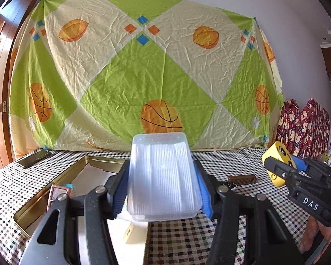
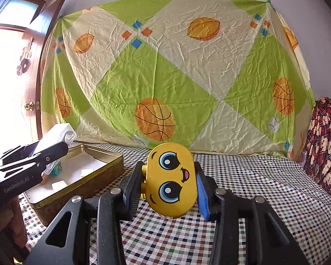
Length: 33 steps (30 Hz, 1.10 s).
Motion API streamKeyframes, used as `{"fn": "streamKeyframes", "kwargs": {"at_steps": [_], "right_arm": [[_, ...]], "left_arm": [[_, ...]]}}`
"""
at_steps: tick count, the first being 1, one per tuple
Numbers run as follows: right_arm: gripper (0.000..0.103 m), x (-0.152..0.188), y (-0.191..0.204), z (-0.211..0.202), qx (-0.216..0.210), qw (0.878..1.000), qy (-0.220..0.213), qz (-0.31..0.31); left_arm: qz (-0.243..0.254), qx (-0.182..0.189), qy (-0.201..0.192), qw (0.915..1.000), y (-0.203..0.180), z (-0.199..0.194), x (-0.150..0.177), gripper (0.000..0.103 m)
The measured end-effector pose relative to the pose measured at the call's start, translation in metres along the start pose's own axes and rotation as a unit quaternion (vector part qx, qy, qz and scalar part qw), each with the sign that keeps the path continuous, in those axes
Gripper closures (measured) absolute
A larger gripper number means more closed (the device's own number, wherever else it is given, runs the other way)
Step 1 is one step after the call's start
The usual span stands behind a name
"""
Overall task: Organize rigid objects
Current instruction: 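Carry the clear box and yellow face block toward the gold tin with both tools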
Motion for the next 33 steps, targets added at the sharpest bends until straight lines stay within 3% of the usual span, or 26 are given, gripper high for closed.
{"fn": "streamKeyframes", "kwargs": {"at_steps": [33], "right_arm": [[0.058,-0.001,0.083,0.023,-0.075,0.997,0.012,-0.024]], "left_arm": [[-0.02,-0.031,0.002,0.9993,0.049,-0.01,0.001,0.049]]}}
Point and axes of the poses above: each gripper's, at about its wrist camera, not at the fingertips, and z roughly the way its jaws point, y to its left, x to its underside, the point moved 6 cm from there along z, roughly the way its jaws point, and after that the axes turned 1 degree about z, right-handed, at the moved point
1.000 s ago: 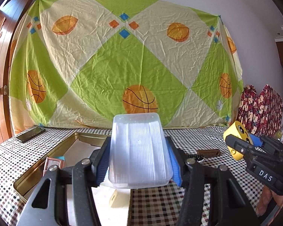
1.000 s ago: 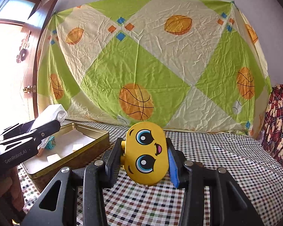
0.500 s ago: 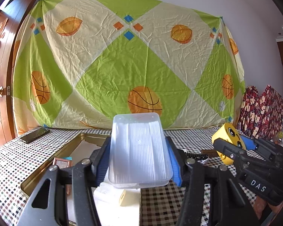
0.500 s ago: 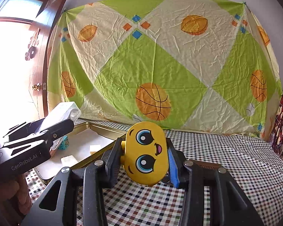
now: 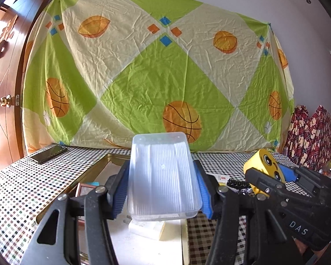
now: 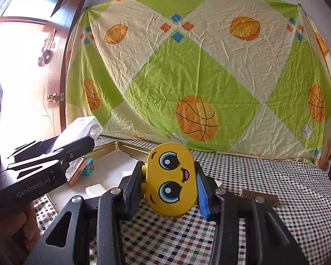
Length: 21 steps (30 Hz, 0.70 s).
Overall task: Organize rigid objects
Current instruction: 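Carry the clear box and yellow face block toward the gold tin with both tools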
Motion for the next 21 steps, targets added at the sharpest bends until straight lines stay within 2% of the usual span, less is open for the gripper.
{"fn": "streamKeyframes", "kwargs": {"at_steps": [21], "right_arm": [[0.058,-0.004,0.046,0.022,-0.04,0.999,0.007,-0.021]], "left_arm": [[-0.021,-0.038,0.016,0.9989,0.048,0.001,0.003,0.049]]}}
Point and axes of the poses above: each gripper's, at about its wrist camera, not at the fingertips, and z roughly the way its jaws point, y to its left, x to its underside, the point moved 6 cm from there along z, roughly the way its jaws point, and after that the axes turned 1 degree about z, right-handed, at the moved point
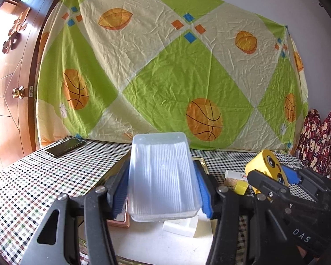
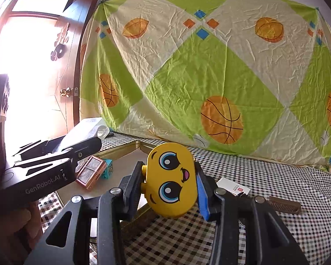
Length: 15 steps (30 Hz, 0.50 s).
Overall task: Organize rigid objects
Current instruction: 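Carry the clear box and yellow face block toward the gold tin with both tools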
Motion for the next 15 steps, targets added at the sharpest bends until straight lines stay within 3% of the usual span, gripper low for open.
{"fn": "streamKeyframes", "kwargs": {"at_steps": [15], "right_arm": [[0.058,-0.002,0.019,0.012,-0.011,1.0,0.006,-0.013]], "left_arm": [[-0.005,-0.011,0.016,0.9998,0.022,0.004,0.0,0.049]]}}
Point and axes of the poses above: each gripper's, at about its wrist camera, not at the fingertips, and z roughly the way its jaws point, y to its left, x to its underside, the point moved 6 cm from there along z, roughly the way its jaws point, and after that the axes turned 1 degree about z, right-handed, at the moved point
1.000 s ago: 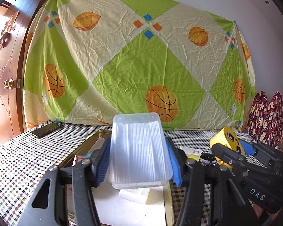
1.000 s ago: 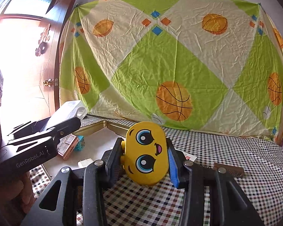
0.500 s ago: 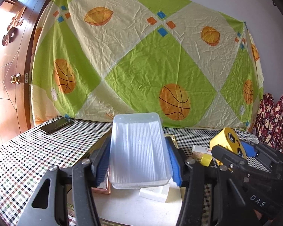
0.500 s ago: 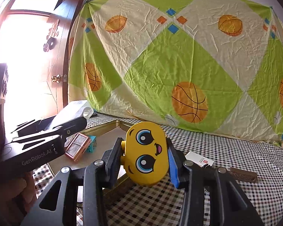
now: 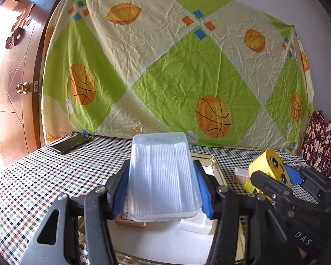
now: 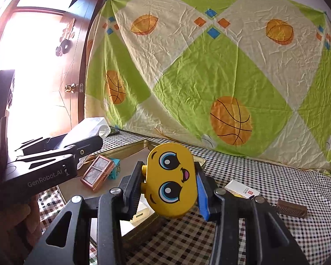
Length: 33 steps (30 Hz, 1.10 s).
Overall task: Organize rigid objects
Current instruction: 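Carry the clear box and yellow face block toward the gold tin with both tools, then lower the clear box and yellow face block into the tin and open both tools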
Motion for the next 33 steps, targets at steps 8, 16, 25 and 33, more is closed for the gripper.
{"fn": "streamKeyframes", "kwargs": {"at_steps": [8,16,25,33], "right_arm": [[0.058,0.0,0.011,0.008,-0.012,1.0,0.007,-0.007],[0.058,0.0,0.022,0.02,-0.026,0.999,0.019,-0.013],[0.058,-0.001,0.029,0.027,-0.032,0.999,0.027,-0.018],[0.058,-0.005,0.031,0.041,-0.037,0.998,0.042,-0.021]], "left_arm": [[0.004,-0.01,0.018,0.9998,0.009,0.008,0.001,0.049],[0.011,-0.016,0.043,0.9989,0.017,0.02,0.005,0.049],[0.024,-0.017,0.061,0.9977,0.019,0.029,0.007,0.049],[0.029,-0.018,0.081,0.9961,0.024,0.04,0.009,0.049]]}}
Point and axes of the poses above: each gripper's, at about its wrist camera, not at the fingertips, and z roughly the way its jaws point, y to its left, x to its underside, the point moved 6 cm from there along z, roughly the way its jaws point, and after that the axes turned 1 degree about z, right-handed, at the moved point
